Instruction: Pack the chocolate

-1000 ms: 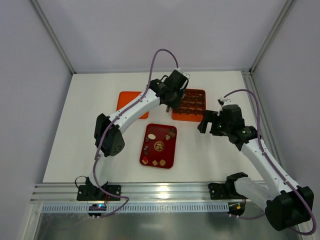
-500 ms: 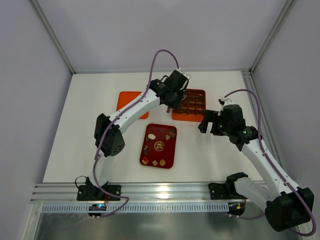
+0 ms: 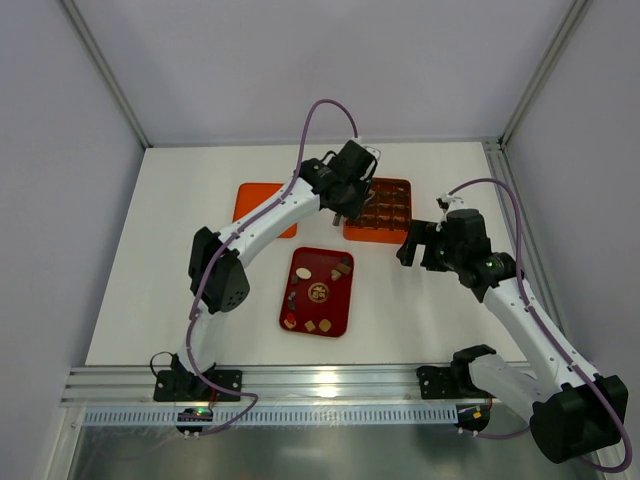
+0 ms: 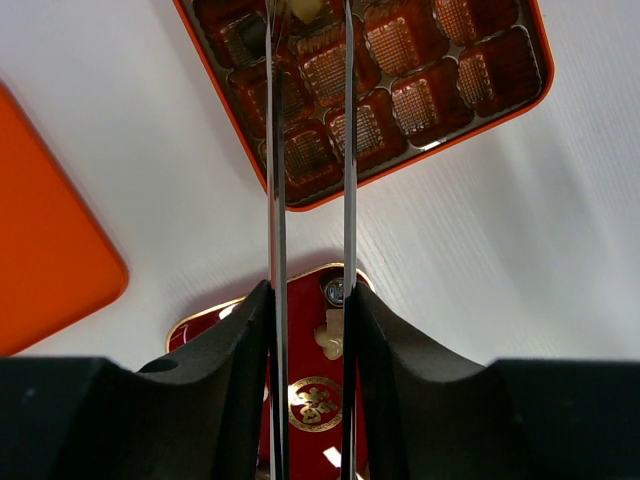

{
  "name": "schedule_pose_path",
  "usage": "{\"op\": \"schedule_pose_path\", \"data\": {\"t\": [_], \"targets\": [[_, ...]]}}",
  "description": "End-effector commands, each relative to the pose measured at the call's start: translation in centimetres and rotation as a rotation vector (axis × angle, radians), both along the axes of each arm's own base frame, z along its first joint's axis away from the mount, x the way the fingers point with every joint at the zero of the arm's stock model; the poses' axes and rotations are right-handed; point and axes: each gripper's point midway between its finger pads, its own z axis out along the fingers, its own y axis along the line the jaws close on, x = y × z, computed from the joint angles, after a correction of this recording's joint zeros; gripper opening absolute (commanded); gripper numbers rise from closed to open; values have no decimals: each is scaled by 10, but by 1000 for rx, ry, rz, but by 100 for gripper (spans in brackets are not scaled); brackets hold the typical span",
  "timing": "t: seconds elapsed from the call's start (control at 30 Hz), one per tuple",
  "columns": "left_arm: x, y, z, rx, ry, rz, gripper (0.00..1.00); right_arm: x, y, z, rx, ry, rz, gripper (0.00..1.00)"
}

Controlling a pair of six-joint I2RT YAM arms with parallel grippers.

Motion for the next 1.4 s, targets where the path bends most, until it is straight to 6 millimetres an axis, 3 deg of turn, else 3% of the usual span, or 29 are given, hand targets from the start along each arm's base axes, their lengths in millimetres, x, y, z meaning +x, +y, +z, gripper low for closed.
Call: {"op": "schedule_pose_path", "data": {"t": [0.0, 0.2, 0.47, 0.73, 0.8, 0.83, 0.93, 0.97, 1.0, 1.07, 1.37], "targets": [[7, -3, 17, -41, -45, 7, 36, 8, 1, 22, 6, -71, 7, 100], [7, -3, 21, -46, -54, 5, 39, 8, 1, 21, 4, -72, 10, 100], [5, 4, 55, -84, -112, 20, 39, 8, 1, 22, 5, -75, 10, 100], [-13, 32, 75, -86, -129, 70, 39, 8, 1, 23, 9, -85, 11, 100], [-19, 45, 68, -60, -116, 101, 39, 8, 3, 23, 15, -82, 19, 100], [-24, 51, 76, -70, -124, 109, 39, 8, 4, 23, 18, -78, 20, 100], [-38, 65, 66, -56, -93, 131, 39, 8, 7, 22, 36, -66, 27, 100], [-44, 69, 73, -72, -98, 134, 39, 9, 9, 22, 42, -65, 28, 100], [-51, 75, 64, -50, -70, 132, 39, 8, 9, 20, 48, -57, 25, 100], [-63, 82, 68, -70, -53, 132, 38, 7, 10, 20, 58, -56, 25, 100], [-127, 114, 39, -87, 72, 91, 37, 6, 10, 17, 69, -55, 9, 100]]}}
